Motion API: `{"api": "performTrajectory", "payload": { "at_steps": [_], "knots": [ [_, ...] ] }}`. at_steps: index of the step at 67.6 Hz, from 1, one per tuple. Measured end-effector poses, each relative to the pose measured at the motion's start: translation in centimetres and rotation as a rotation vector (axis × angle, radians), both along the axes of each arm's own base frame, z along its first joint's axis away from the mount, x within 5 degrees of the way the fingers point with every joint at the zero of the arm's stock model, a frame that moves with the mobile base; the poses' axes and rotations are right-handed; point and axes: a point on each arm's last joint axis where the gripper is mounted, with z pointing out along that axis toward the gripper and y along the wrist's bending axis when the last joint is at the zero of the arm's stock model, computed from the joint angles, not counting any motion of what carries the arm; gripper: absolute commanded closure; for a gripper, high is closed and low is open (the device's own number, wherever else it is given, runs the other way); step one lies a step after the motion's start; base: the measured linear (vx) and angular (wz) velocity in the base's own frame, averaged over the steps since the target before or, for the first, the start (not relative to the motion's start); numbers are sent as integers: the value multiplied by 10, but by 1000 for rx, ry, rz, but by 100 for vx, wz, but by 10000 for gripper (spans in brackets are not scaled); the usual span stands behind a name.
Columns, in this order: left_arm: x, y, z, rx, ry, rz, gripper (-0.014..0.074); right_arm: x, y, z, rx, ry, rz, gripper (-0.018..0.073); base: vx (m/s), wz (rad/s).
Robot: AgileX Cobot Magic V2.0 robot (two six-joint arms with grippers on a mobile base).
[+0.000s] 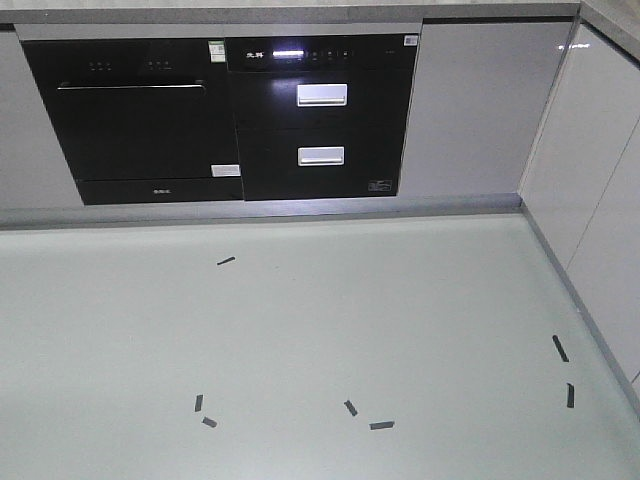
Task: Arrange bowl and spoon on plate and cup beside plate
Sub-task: 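Drive the base toward the counter holding the white spoon and lilac bowl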
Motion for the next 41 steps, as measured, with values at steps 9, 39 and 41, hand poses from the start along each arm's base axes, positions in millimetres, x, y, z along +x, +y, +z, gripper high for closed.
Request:
{"api": "performTrajectory", "payload": {
  "at_steps": [9,39,41],
  "knots": [
    [0,0,0,0,0,0,603,0,0,0,0,0,0,570,8,-3],
    [0,0,0,0,0,0,603,0,0,0,0,0,0,570,12,-5],
    [0,0,0,0,0,0,603,0,0,0,0,0,0,570,13,-5]
  ]
}}
